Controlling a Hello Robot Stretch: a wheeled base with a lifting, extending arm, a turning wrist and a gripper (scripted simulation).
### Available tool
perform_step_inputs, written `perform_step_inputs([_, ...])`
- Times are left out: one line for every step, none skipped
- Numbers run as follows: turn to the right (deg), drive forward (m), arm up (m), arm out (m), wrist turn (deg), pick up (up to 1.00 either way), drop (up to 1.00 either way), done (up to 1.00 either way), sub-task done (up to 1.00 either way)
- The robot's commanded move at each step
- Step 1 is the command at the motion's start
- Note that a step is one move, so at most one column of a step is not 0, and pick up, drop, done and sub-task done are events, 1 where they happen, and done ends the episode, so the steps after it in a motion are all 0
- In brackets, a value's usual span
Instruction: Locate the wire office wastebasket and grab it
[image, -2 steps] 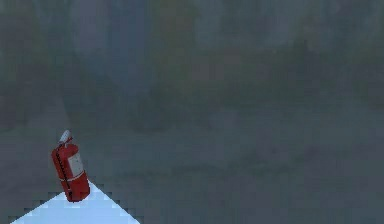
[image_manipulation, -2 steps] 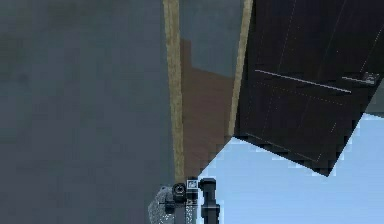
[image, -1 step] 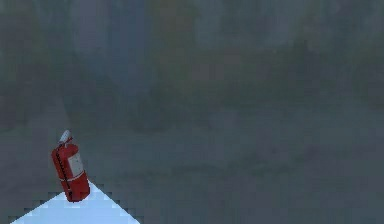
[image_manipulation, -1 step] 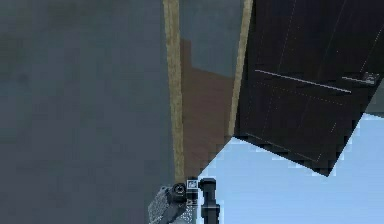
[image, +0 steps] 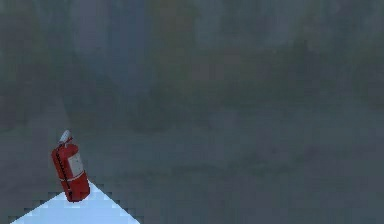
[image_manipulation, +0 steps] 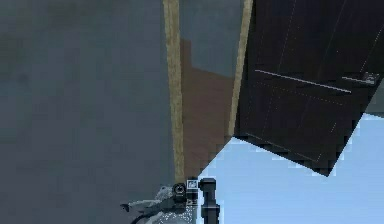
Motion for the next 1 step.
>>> perform_step_inputs([0.0,0.0,0.0,0.0,45.0,0.0,0.0,0.0,0.0])
